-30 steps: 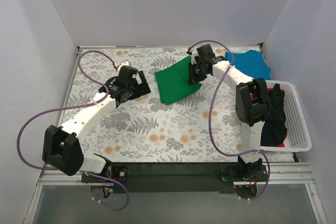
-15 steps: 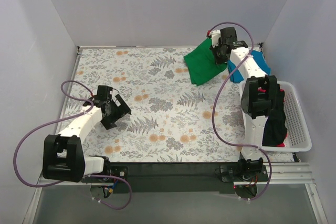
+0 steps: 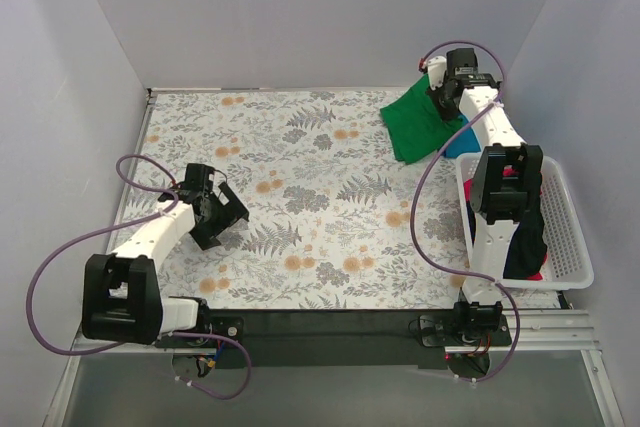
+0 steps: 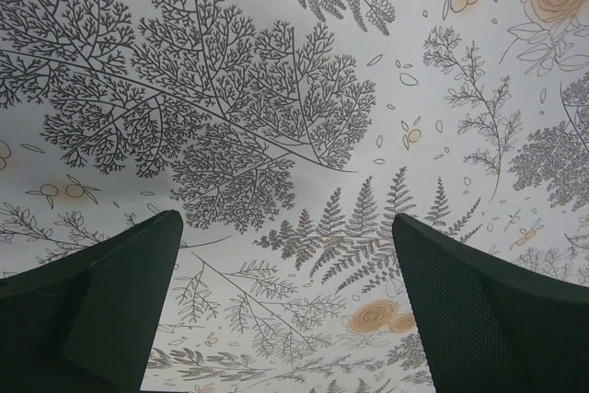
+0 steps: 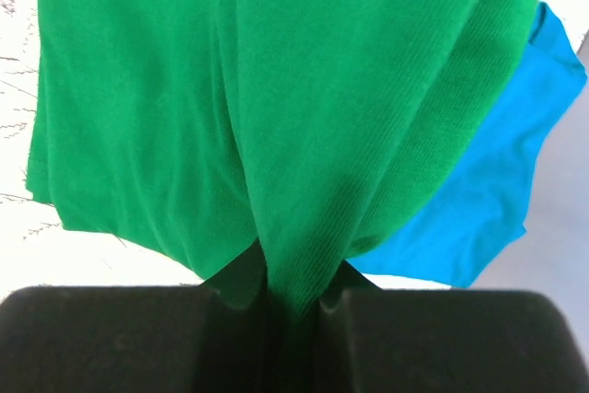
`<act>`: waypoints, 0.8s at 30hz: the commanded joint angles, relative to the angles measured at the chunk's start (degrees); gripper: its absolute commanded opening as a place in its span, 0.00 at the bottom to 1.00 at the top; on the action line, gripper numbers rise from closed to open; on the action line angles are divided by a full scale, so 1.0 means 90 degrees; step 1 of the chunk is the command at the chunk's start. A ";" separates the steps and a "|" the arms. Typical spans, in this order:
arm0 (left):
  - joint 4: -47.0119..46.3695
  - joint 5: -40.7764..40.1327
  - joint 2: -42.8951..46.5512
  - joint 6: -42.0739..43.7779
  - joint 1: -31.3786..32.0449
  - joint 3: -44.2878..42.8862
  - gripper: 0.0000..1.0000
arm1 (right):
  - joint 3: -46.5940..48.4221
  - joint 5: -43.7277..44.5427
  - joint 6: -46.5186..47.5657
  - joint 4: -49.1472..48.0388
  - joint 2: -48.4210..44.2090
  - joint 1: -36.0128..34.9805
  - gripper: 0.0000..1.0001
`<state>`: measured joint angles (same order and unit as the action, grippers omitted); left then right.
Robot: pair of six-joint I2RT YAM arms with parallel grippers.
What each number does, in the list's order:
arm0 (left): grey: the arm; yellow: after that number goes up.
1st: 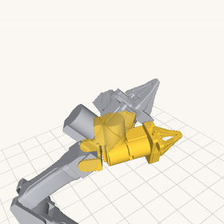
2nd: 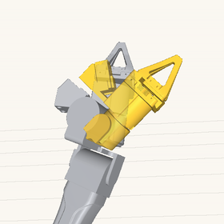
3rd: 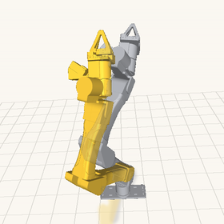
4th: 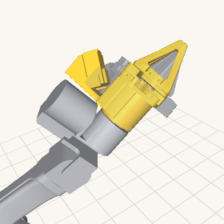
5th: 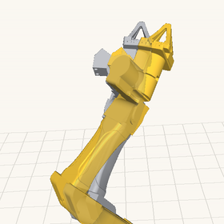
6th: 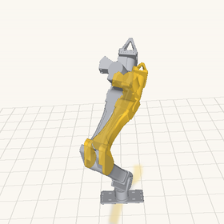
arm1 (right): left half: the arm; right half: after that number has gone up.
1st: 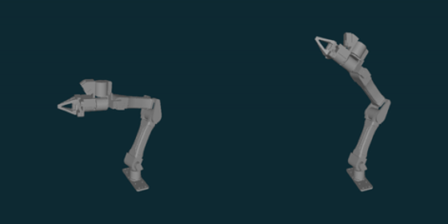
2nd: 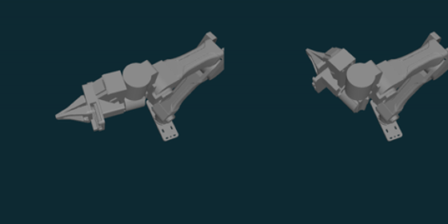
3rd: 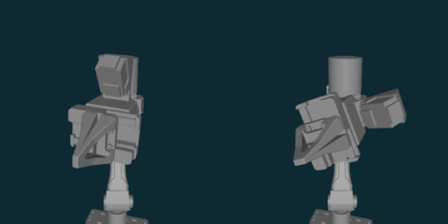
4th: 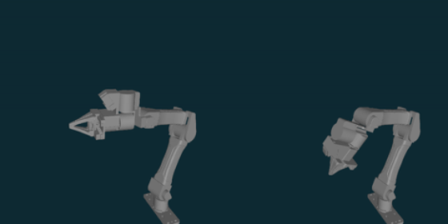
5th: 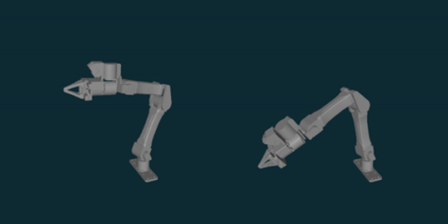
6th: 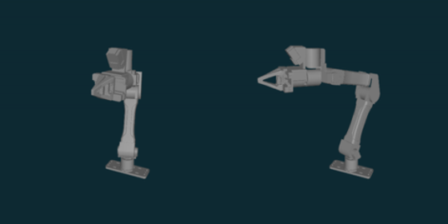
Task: Fold and stack the t-shirts
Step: Neatly place the folded tshirt to the corner
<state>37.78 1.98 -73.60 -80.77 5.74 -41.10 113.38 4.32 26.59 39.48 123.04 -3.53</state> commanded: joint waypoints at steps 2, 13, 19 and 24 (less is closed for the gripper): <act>0.0060 0.0063 -0.0132 -0.0020 -0.0032 -0.0228 0.98 | 0.0575 0.0068 -0.0102 -0.0022 -0.0361 0.0255 0.01; 0.0050 0.0102 -0.0425 0.0039 -0.0032 -0.0462 0.98 | 0.0713 -0.0430 -0.0522 0.0007 -0.0546 0.0782 0.01; 0.0041 0.0093 -0.0572 0.0098 -0.0032 -0.0570 0.98 | 0.0624 -0.0714 -0.0630 -0.0022 -0.0830 0.1046 0.01; 0.0031 0.0122 -0.0757 0.0146 -0.0032 -0.0687 0.98 | 0.0683 -0.0607 -0.0543 -0.0002 -0.0722 0.1183 0.01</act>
<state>37.91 2.42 -79.77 -80.31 5.74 -44.99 117.32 -0.64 21.78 40.71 119.63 6.44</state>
